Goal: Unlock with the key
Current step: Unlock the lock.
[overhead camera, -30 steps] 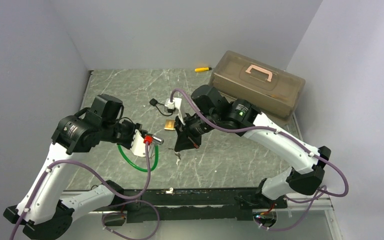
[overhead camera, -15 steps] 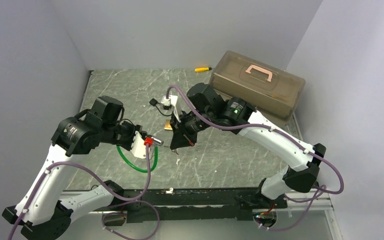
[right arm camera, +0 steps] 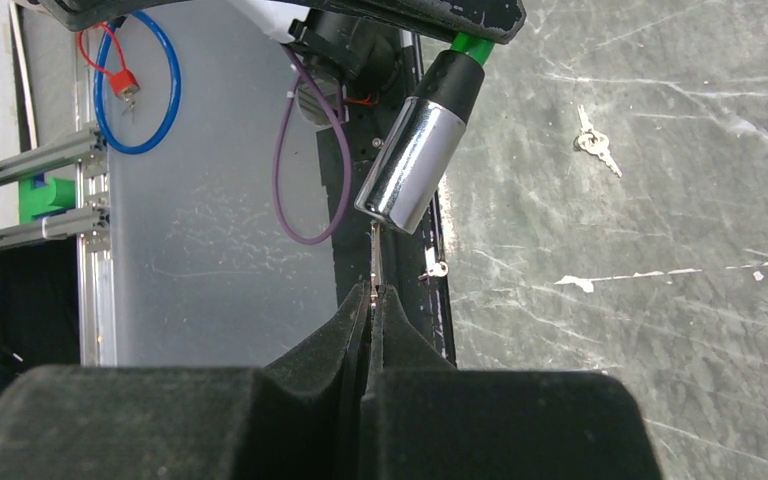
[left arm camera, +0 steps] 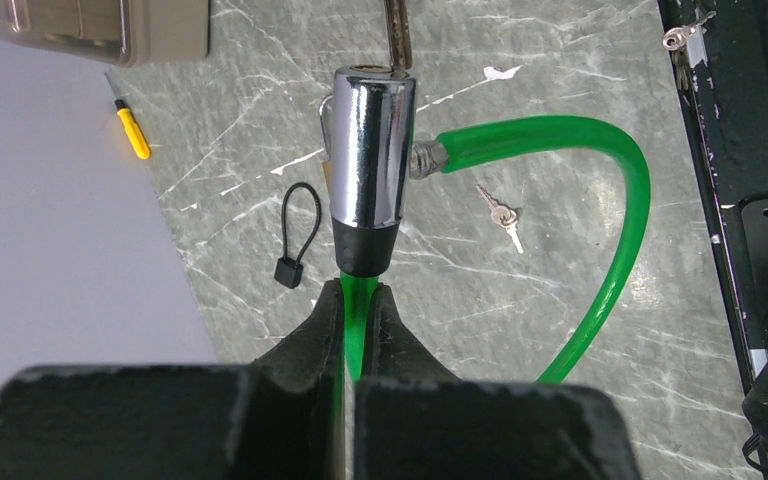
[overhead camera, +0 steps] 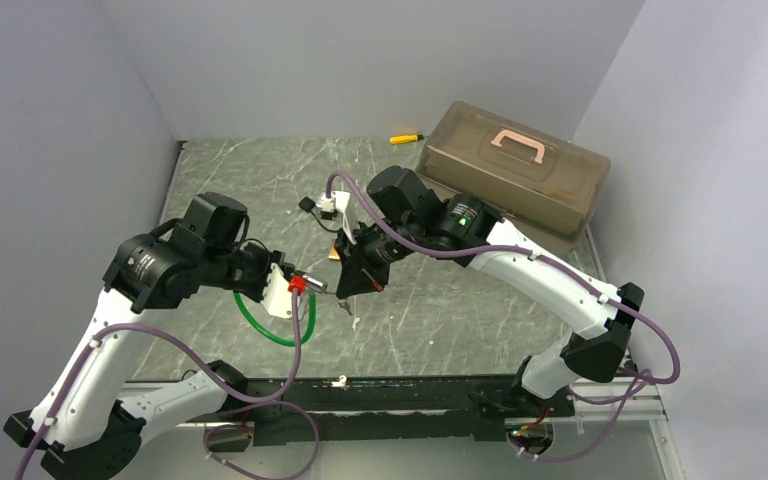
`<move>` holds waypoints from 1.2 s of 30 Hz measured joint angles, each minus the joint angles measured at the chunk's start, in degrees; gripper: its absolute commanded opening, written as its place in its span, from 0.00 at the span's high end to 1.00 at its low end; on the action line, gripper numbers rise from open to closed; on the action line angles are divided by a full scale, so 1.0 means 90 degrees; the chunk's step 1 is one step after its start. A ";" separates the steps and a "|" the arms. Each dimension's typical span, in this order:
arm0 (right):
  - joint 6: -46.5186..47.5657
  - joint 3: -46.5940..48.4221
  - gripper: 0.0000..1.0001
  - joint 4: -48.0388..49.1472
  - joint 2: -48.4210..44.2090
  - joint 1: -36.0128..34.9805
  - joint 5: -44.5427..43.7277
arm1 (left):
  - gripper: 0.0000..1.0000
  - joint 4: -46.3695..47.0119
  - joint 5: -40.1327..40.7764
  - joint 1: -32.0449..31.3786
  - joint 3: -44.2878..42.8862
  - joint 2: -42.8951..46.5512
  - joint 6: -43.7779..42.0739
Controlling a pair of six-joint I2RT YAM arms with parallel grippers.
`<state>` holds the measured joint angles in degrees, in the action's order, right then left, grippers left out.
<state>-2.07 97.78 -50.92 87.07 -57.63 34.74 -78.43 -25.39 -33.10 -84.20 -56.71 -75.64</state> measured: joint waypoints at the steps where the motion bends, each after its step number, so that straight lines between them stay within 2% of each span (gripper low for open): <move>1: 0.0000 0.0000 1.00 -0.0002 0.0000 0.0010 0.0000 | 1.00 0.0000 0.0000 0.0000 0.0000 0.0000 0.0000; 26: 0.0017 0.0000 1.00 0.0000 0.0000 0.0226 0.0022 | 1.00 0.0022 0.0080 -0.0012 0.0010 0.0000 0.0017; 36: 0.0010 0.0000 1.00 0.0015 0.0000 0.0228 -0.0036 | 1.00 0.0102 0.0151 -0.0027 0.0010 0.0000 0.0393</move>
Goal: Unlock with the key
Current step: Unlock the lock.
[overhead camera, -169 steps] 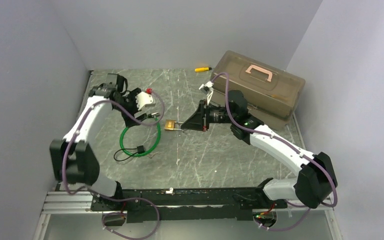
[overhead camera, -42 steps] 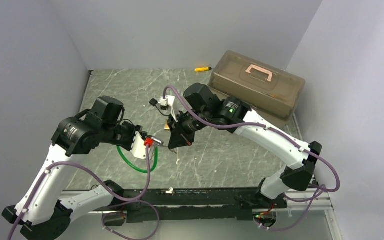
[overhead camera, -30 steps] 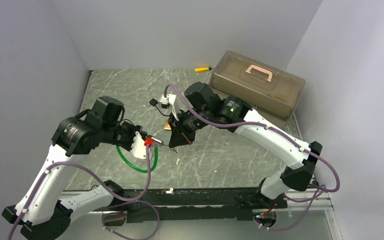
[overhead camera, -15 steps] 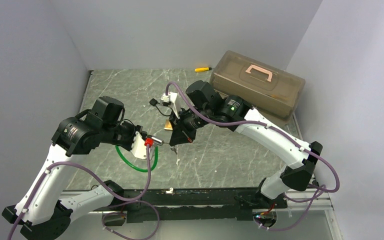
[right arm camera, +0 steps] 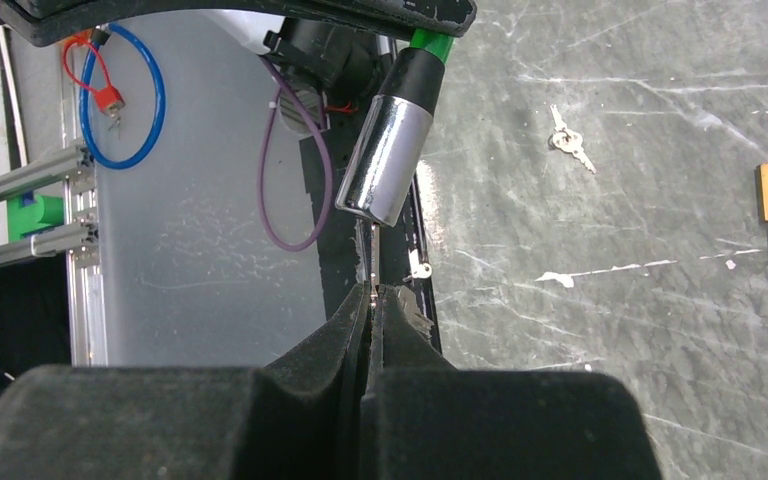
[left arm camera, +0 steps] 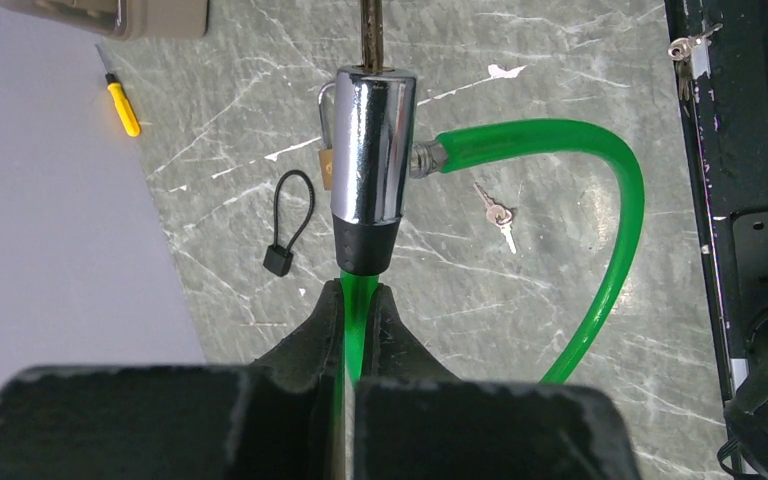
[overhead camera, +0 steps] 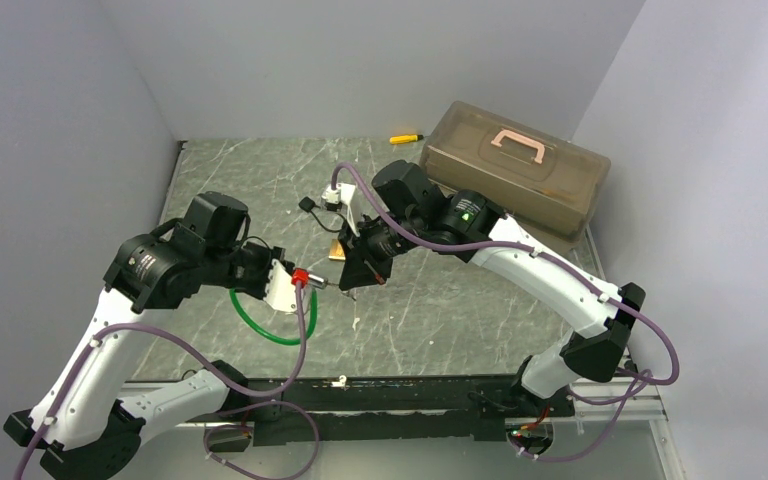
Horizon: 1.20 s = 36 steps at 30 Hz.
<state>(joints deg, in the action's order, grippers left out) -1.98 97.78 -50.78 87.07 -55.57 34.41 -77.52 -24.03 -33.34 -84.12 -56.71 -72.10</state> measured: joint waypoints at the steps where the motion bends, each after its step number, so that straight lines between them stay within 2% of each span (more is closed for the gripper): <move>1: -0.0002 0.0000 1.00 0.0007 0.0000 0.0002 -0.0010 | 1.00 0.0019 0.0029 -0.0015 0.0000 0.0000 0.0056; 36: -0.0527 -0.0192 1.00 0.0520 0.0379 0.0058 -0.0102 | 1.00 0.0277 0.1545 -0.0719 0.0347 -0.0019 0.0318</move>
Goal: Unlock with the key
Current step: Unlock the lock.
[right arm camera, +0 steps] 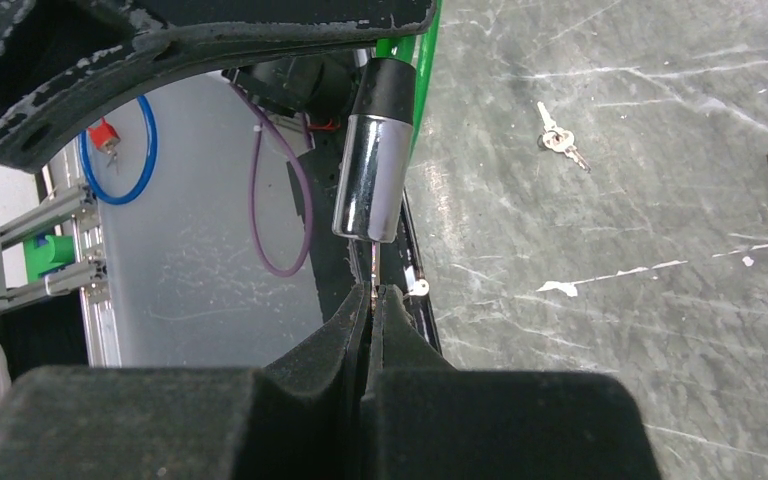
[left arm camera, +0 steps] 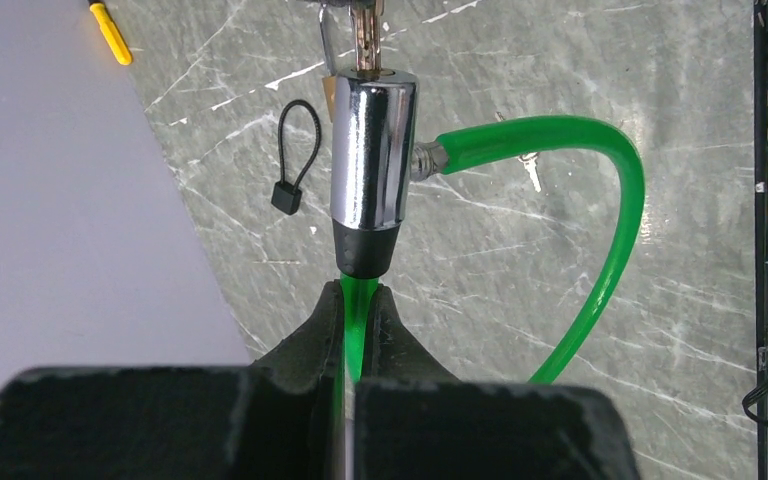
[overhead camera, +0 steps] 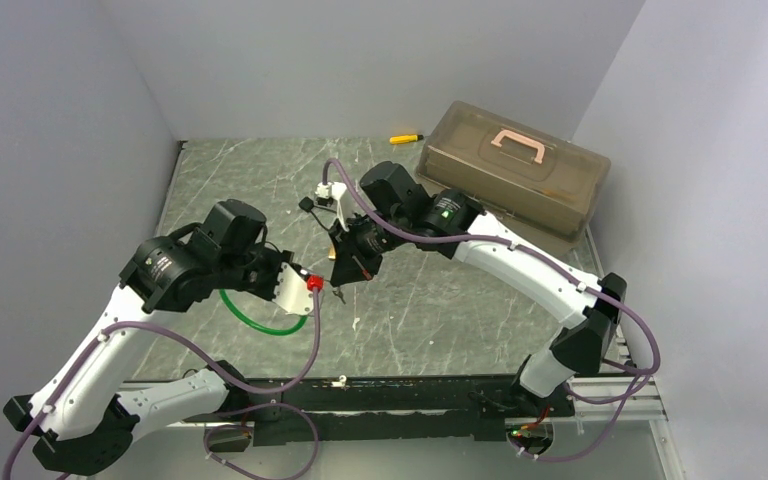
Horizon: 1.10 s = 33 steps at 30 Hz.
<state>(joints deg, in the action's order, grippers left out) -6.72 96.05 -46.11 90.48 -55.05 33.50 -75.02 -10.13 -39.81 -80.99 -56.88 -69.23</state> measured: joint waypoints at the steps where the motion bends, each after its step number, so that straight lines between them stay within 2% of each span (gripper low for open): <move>1: -0.0007 0.0000 1.00 0.0012 0.0024 0.0000 -0.0002 | 1.00 0.0000 0.0036 -0.0019 0.0000 0.0000 0.0005; 12: -0.0117 -0.0019 1.00 0.0155 0.0204 0.0019 0.0066 | 1.00 -0.0053 0.0325 -0.0175 0.0000 -0.0073 0.0124; 25: -0.0593 -0.0362 1.00 0.0840 0.0209 0.0049 0.0347 | 1.00 -0.0189 0.0289 -0.0199 -0.0049 -0.0085 0.0338; 26: -0.0610 -0.0372 0.94 0.0852 0.0209 0.0053 0.0352 | 1.00 -0.0199 0.0289 -0.0199 -0.0068 -0.0085 0.0347; 28: -0.0644 -0.0386 0.75 0.0894 0.0209 0.0053 0.0389 | 1.00 -0.0240 0.0284 -0.0199 -0.0087 -0.0080 0.0391; 29: -0.0670 -0.0386 0.68 0.0896 0.0209 0.0053 0.0401 | 1.00 -0.0248 0.0260 -0.0199 -0.0087 -0.0078 0.0403; 31: -0.0624 -0.0381 0.61 0.0942 0.0206 0.0051 0.0420 | 1.00 -0.0226 0.0248 -0.0211 -0.0087 -0.0080 0.0418; 33: -0.0549 -0.0381 0.59 0.0947 0.0189 0.0056 0.0413 | 1.00 -0.0214 0.0245 -0.0214 -0.0085 -0.0068 0.0410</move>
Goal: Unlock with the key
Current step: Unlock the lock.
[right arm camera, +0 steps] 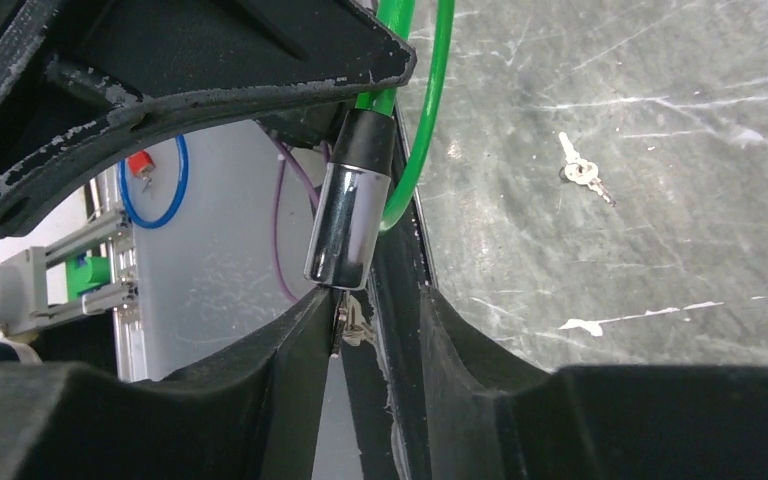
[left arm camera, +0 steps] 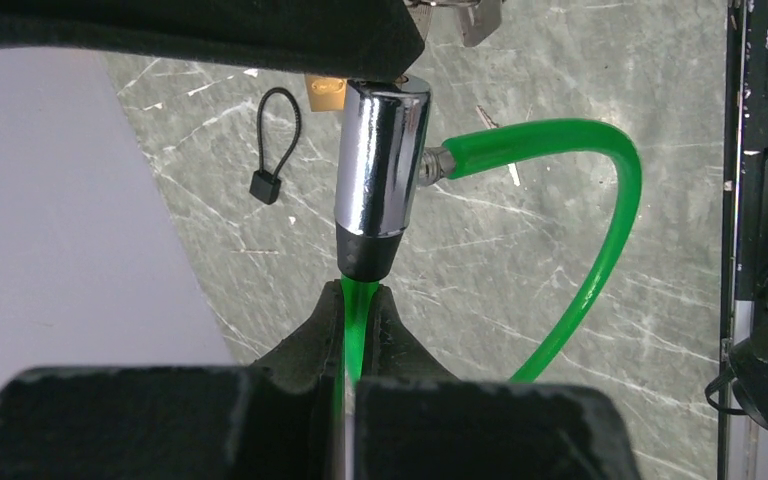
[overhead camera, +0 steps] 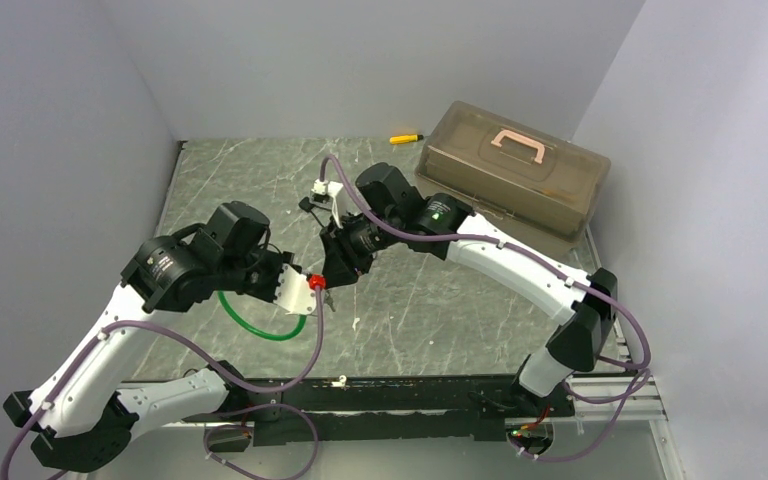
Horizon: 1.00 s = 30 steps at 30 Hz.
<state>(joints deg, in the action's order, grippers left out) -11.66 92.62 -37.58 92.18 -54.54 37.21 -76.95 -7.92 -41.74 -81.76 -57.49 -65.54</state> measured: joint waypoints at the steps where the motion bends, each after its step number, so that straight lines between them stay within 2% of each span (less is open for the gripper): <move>1: 0.0041 -0.0002 0.60 0.0002 -0.0019 0.0015 -0.0019 | 1.00 0.0034 -0.0002 -0.0002 0.0019 0.0017 -0.0002; 3: 0.0104 -0.0010 0.67 0.0002 -0.0087 0.0078 -0.0061 | 1.00 0.0155 -0.0002 -0.0010 0.0102 0.0075 -0.0002; 4: 0.0134 -0.0017 0.67 0.0000 -0.0143 0.0119 -0.0070 | 1.00 0.0221 -0.0022 -0.0012 0.0143 0.0097 0.0000; 6: 0.0192 -0.0015 0.56 0.0000 -0.0262 0.0180 -0.0078 | 1.00 0.0374 -0.0061 -0.0017 0.0211 0.0131 0.0007; 7: 0.0206 -0.0007 0.42 0.0000 -0.0321 0.0204 -0.0080 | 1.00 0.0435 -0.0107 -0.0017 0.0223 0.0131 0.0007; 8: 0.0236 0.0027 0.35 0.0002 -0.0357 0.0223 -0.0085 | 1.00 0.0493 -0.0160 -0.0029 0.0243 0.0129 0.0005; 9: 0.0248 0.0078 0.32 0.0015 -0.0379 0.0236 -0.0083 | 1.00 0.0527 -0.0175 -0.0044 0.0260 0.0129 0.0005; 19: 0.0381 0.0199 0.32 0.0175 -0.0379 0.0228 0.0039 | 1.00 0.0670 -0.0211 -0.0068 0.0311 0.0129 0.0024; 30: 0.0459 0.0328 0.42 0.0134 0.0138 0.0141 0.0092 | 1.00 0.0668 -0.0304 -0.0068 0.0255 0.0121 0.0080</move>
<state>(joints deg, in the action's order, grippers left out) -7.53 95.57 -36.38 93.43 -53.28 38.04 -70.94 -10.66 -42.35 -79.46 -56.40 -64.82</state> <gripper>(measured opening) 0.599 0.038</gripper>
